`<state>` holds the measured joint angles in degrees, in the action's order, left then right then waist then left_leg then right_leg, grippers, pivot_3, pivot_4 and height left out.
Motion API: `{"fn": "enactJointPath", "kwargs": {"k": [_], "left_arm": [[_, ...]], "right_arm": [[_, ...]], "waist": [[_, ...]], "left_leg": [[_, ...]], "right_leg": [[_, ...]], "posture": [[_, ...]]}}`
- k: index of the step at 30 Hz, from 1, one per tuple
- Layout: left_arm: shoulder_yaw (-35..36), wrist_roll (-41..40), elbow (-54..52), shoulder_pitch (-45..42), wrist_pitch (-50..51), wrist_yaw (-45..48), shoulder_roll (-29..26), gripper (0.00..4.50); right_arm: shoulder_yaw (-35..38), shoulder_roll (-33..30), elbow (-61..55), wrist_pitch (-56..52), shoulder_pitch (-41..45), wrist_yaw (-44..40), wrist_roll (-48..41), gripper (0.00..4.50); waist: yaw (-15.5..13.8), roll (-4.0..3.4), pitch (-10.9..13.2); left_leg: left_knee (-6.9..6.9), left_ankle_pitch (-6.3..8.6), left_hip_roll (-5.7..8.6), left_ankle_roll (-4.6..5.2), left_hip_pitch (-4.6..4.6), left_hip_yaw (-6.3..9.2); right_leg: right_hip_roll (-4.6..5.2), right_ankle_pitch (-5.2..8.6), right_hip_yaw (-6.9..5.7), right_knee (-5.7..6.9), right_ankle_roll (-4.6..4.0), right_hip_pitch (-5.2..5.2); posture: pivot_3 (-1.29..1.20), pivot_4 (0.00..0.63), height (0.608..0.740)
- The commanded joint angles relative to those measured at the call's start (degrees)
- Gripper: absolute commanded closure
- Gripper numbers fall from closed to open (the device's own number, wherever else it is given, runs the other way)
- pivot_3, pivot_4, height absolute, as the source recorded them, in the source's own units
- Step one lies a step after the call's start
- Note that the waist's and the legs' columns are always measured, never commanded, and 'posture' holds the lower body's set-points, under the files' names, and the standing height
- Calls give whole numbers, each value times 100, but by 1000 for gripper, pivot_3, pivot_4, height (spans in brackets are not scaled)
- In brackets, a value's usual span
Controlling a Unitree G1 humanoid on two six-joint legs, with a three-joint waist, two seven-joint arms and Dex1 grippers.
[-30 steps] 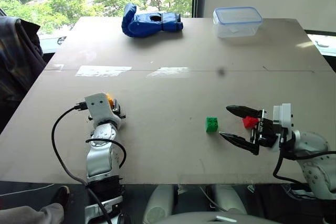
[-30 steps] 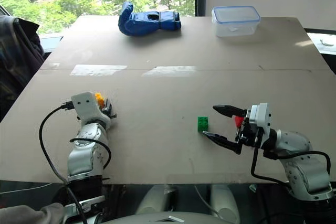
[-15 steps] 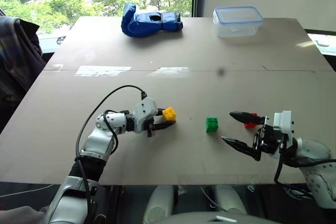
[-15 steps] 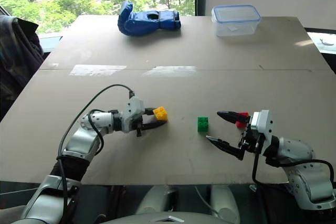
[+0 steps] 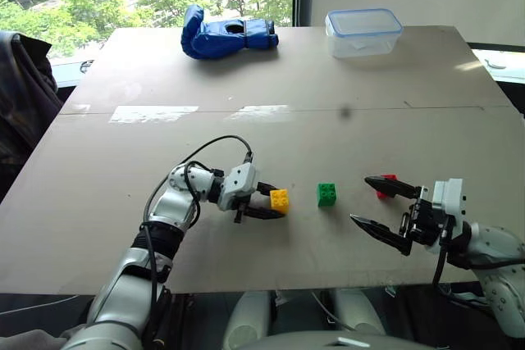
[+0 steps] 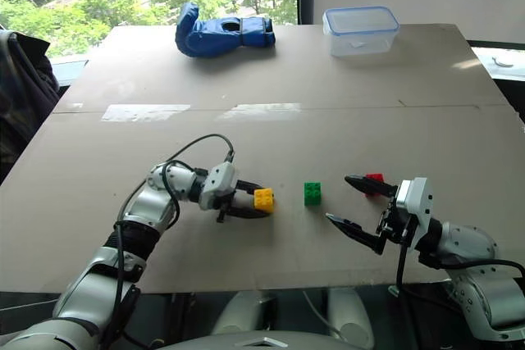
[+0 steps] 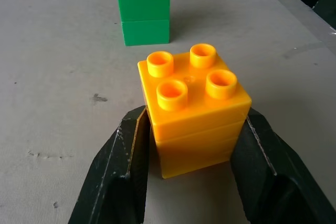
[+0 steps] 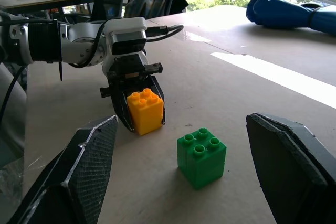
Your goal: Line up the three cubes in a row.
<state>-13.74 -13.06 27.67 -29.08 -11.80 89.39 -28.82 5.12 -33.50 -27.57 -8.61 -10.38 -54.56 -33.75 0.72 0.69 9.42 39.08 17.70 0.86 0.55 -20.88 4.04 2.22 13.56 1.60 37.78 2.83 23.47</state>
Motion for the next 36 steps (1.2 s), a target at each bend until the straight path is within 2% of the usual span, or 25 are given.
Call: {"fn": "enactJointPath", "kwargs": {"k": [1, 16, 28, 30, 32, 34, 36], "left_arm": [[-102, 66, 121, -5, -212, 188, 44, 2913], [15, 466, 2358, -1044, -1769, 234, 375, 2913], [-404, 355, 2538, -1105, -1786, 311, 302, 2913], [-343, 363, 2552, -1105, -1783, 311, 319, 1890], [-334, 388, 2556, -1087, -1851, 311, 316, 1174], [-333, 398, 2554, -1068, -1896, 311, 304, 142], [-306, 399, 2573, -1061, -1910, 311, 269, 57]], "right_arm": [[106, -15, -222, 98, -39, 27, -11, 465], [66, -13, -253, 60, 41, 41, 0, 465], [77, -34, -301, 61, -13, 69, 22, 465], [69, -35, -286, 61, 7, 68, 28, 465], [71, -38, -278, 68, 8, 58, 30, 465], [69, -42, -268, 70, 16, 46, 31, 465], [68, -47, -258, 68, 25, 34, 31, 465]], "waist": [[0, 0, 0], [-3, 0, -1], [-4, 0, -3], [-1, -1, -3], [3, -1, -3], [15, -1, -3], [26, -2, -4]], "left_leg": [[0, 0, 0, 0, 0, 0], [17, -1, 11, 2, 21, 18], [19, -1, 10, 2, 25, 24], [18, -1, 9, 2, 25, 24], [18, -1, 9, 2, 25, 24], [18, -1, 8, 2, 25, 24], [17, -1, 7, 2, 25, 23]], "right_leg": [[0, 0, 0, 0, 0, 0], [-6, 0, -7, 6, 1, -29], [-8, 0, -9, 8, 1, -34], [-8, 0, -9, 8, 1, -34], [-8, 0, -9, 8, 1, -34], [-10, 1, -9, 7, 1, -34], [-11, 1, -8, 6, 1, -34]], "posture": [[0, 150, 740], [0, 150, 740], [0, 150, 740], [0, 150, 740], [0, 150, 740], [0, 150, 740], [0, 150, 740]]}}
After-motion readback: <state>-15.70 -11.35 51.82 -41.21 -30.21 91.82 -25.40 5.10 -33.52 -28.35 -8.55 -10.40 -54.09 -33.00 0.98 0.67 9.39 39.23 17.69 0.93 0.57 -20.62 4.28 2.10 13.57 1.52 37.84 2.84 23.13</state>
